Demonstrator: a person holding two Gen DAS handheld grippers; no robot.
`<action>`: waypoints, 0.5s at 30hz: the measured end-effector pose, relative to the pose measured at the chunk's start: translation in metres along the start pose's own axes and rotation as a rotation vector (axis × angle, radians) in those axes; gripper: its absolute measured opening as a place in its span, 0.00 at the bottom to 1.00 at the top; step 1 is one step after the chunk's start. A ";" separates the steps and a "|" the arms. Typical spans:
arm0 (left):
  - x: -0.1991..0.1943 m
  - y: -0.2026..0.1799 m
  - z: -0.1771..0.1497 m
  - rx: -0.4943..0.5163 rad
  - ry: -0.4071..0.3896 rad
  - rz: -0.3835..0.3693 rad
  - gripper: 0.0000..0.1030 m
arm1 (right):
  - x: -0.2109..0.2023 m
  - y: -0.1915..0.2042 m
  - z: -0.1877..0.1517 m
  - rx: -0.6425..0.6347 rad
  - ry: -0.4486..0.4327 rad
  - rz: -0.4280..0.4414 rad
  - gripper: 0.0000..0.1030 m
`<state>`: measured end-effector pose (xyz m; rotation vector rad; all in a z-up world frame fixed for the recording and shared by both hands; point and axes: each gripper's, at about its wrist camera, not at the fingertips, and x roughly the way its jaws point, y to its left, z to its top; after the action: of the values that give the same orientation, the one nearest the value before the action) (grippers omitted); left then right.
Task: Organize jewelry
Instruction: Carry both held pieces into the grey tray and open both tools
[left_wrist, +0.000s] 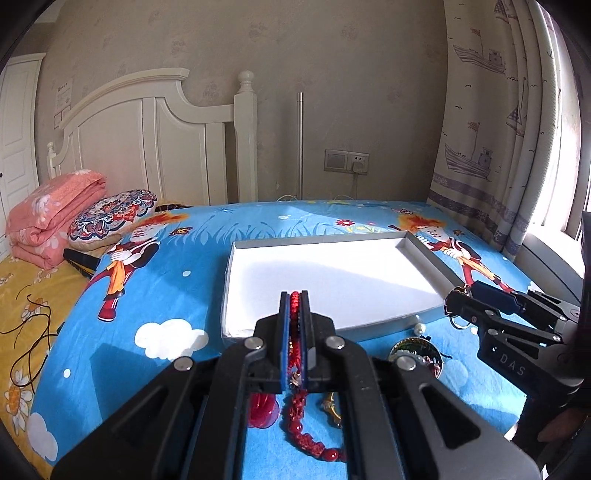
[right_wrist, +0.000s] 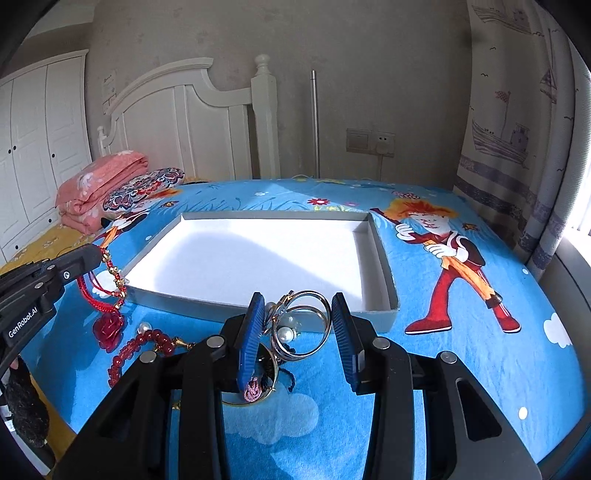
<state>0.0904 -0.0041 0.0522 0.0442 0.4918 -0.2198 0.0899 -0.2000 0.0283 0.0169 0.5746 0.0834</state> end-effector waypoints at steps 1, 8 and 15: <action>0.003 -0.001 0.003 0.001 0.003 -0.001 0.04 | 0.002 0.001 0.003 -0.006 -0.001 0.000 0.36; 0.030 -0.002 0.022 -0.016 0.042 -0.029 0.04 | 0.025 0.005 0.023 -0.039 0.011 0.007 0.36; 0.063 -0.003 0.043 -0.015 0.076 -0.029 0.04 | 0.055 0.004 0.045 -0.062 0.032 0.000 0.36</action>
<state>0.1634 -0.0240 0.0605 0.0304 0.5706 -0.2434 0.1596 -0.1910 0.0361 -0.0445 0.6038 0.1020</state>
